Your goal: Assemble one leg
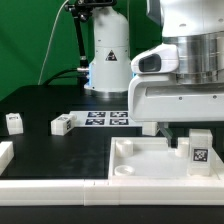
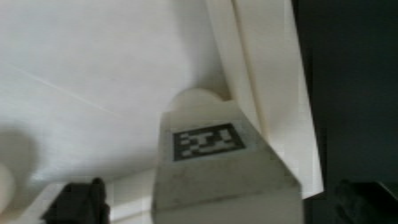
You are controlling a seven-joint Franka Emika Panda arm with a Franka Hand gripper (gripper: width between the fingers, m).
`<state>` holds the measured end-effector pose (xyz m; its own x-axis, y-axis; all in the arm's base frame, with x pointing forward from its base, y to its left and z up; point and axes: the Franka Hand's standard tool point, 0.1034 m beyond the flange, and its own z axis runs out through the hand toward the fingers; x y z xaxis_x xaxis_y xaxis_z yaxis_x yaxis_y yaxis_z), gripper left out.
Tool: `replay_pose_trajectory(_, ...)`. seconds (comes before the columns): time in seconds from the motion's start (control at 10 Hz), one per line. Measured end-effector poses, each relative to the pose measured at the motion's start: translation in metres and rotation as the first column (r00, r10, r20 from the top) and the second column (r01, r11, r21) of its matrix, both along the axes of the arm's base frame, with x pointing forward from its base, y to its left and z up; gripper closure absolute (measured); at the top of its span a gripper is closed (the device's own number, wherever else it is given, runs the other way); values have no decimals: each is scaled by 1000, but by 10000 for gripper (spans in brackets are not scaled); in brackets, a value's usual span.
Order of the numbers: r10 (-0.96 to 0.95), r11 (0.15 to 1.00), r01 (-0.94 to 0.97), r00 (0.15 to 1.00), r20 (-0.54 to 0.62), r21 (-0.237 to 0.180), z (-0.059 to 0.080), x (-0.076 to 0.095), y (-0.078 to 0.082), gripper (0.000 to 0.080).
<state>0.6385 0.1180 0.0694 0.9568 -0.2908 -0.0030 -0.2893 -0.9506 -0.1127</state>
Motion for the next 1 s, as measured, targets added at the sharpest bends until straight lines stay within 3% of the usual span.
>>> replay_pose_trajectory(0.2,0,1000,0,1000,0,0,0,0,0,414)
replay_pose_trajectory(0.3,0,1000,0,1000,1,-1,0,0,-1,414)
replay_pose_trajectory(0.4,0,1000,0,1000,1,-1,0,0,-1,505)
replay_pose_trajectory(0.8,-51,999,51,999,-3,-1,0,1,-3,505)
replay_pose_trajectory(1.0,-207,978,207,978,-18,-9,-1,0,-9,505)
